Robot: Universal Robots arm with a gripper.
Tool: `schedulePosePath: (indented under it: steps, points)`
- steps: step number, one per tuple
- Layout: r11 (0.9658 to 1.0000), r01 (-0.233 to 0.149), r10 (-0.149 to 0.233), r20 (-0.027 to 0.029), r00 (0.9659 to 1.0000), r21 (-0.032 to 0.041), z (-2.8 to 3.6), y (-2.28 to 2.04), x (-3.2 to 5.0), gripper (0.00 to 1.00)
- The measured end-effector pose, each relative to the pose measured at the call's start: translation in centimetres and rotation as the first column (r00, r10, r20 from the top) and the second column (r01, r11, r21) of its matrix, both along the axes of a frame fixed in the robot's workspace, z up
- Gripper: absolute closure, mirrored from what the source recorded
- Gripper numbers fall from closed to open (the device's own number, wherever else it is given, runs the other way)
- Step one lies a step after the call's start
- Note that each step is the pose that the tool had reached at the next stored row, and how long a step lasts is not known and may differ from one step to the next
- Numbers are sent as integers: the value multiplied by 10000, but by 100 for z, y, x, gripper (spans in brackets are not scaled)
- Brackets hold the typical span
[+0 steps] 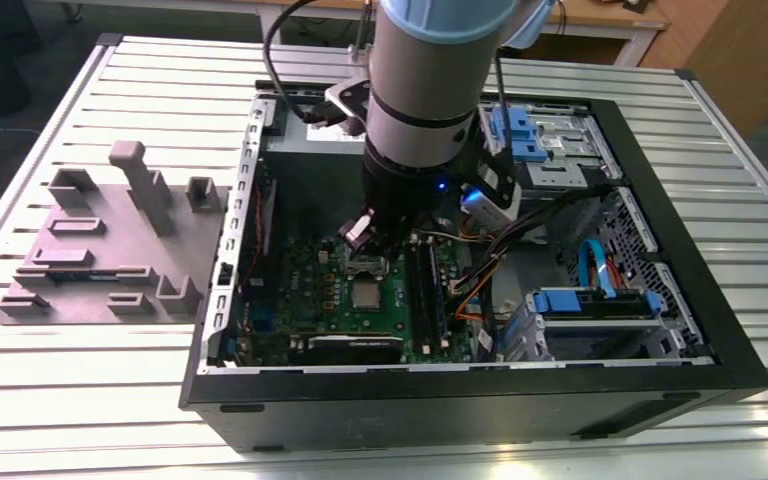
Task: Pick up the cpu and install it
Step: 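Close the cpu cover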
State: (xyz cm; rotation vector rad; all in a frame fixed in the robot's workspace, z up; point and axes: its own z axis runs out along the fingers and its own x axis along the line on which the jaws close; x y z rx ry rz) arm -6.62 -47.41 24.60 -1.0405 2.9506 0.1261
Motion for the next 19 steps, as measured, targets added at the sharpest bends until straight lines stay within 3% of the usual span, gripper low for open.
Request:
schedulePosePath:
  steps: [3, 4, 5, 7, 11, 19]
  points:
    - [9985, 1, 2, -53, 10000, 555, 0, 0, 46, 90]
    - [9974, 2, 3, -72, 10000, 715, -1, 0, 66, 90]
    - [9967, 4, 4, -91, 10000, 815, -4, 0, 83, 90]
    - [9960, -116, 125, -96, 9999, 882, -20, 1, 92, 90]
    - [9938, -665, 676, -98, 9977, 893, -34, 0, 91, 90]
    - [9933, -726, 738, -97, 9972, 895, -35, 0, 92, 90]
